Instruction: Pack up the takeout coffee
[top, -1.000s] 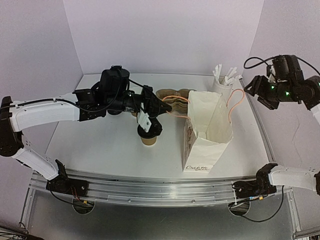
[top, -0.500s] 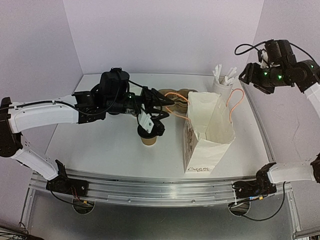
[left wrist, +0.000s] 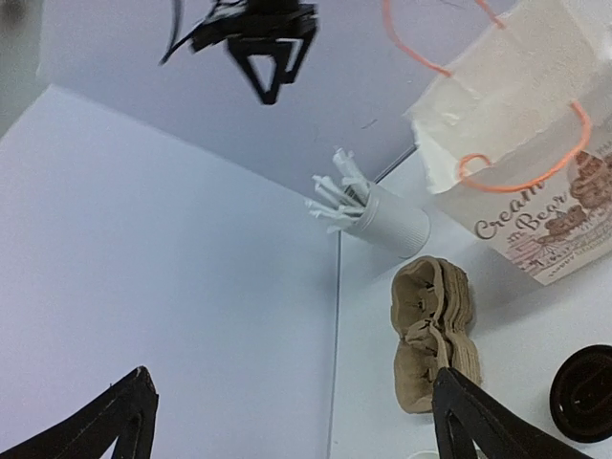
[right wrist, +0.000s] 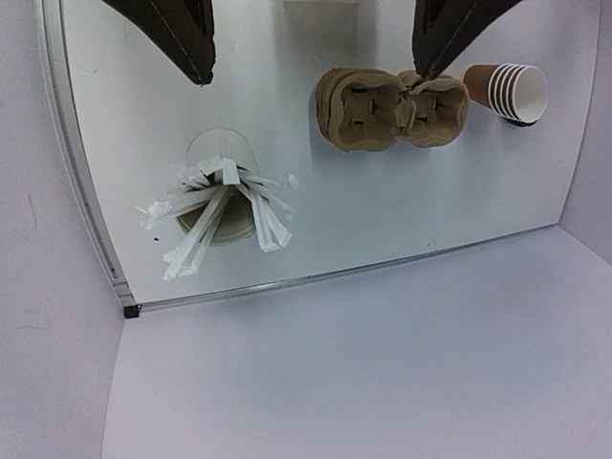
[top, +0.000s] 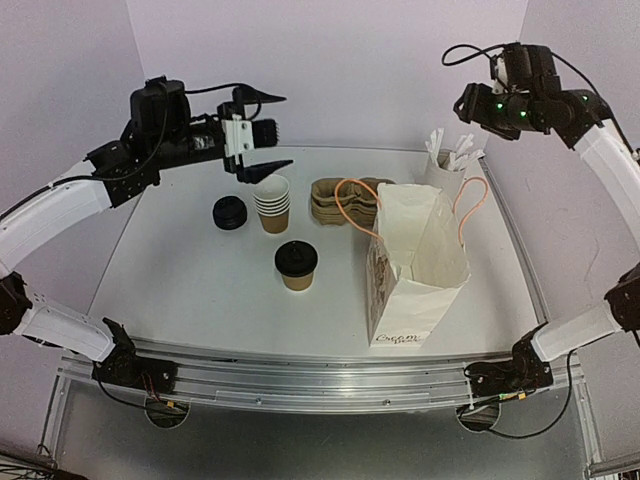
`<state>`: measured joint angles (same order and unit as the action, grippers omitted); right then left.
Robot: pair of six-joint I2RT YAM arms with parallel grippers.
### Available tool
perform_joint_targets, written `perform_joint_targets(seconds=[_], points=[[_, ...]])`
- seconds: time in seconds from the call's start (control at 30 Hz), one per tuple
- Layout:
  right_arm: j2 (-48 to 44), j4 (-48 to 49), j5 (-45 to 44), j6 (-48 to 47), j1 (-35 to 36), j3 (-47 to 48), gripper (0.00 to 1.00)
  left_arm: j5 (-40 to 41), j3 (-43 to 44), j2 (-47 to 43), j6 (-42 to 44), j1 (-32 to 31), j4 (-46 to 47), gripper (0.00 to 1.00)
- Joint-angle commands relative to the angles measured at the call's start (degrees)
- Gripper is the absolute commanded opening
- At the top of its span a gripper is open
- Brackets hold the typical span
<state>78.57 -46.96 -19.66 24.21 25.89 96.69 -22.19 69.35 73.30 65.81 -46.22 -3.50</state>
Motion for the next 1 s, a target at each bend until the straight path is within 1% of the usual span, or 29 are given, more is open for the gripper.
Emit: perform_joint_targets(seconds=[0.0, 0.07, 0.13, 0.23, 0.33, 0.43, 0.6, 0.77, 0.9, 0.97], points=[[7.9, 12.2, 1.6, -4.3, -0.2, 2.5, 0.66, -4.0, 5.6, 4.0, -22.6, 9.1, -2.3, 1.0], [11.2, 13.2, 2.8, -5.8, -0.2, 4.5, 0.66, -3.6, 6.5, 6.5, -27.4, 12.2, -0.7, 1.0], [15.1, 13.7, 4.2, -6.6, -0.2, 6.3, 0.66, -3.2, 7.4, 8.5, -29.9, 14.5, 1.1, 1.0], [18.3, 15.1, 5.8, -7.4, -0.3, 8.5, 0.66, -3.5, 9.9, 12.1, -33.0, 17.7, 2.6, 1.0], [21.0, 15.3, 5.6, -7.2, -0.2, 10.5, 0.66, -2.5, 13.5, 16.2, -38.0, 20.5, 3.3, 1.0], [22.3, 15.4, 5.4, -6.9, -0.2, 11.3, 0.66, -0.1, 14.7, 18.4, -39.5, 21.0, 6.2, 1.0], [23.3, 15.5, 3.5, -10.3, -0.3, 11.4, 0.67, 2.3, 19.2, 22.8, -42.2, 21.0, 4.0, 1.0], [24.3, 15.5, 2.2, -14.7, -0.5, 13.7, 0.68, 1.6, 24.7, 29.0, -41.8, 21.2, 4.9, 0.99], [24.5, 15.6, 1.8, -15.4, -1.5, 13.9, 0.68, 1.0, 31.2, 34.1, -44.2, 22.1, 4.4, 1.0], [24.7, 15.8, 1.5, -15.4, -1.7, 13.7, 0.68, 0.3, 32.8, 35.6, -43.7, 22.7, 4.8, 1.0]])
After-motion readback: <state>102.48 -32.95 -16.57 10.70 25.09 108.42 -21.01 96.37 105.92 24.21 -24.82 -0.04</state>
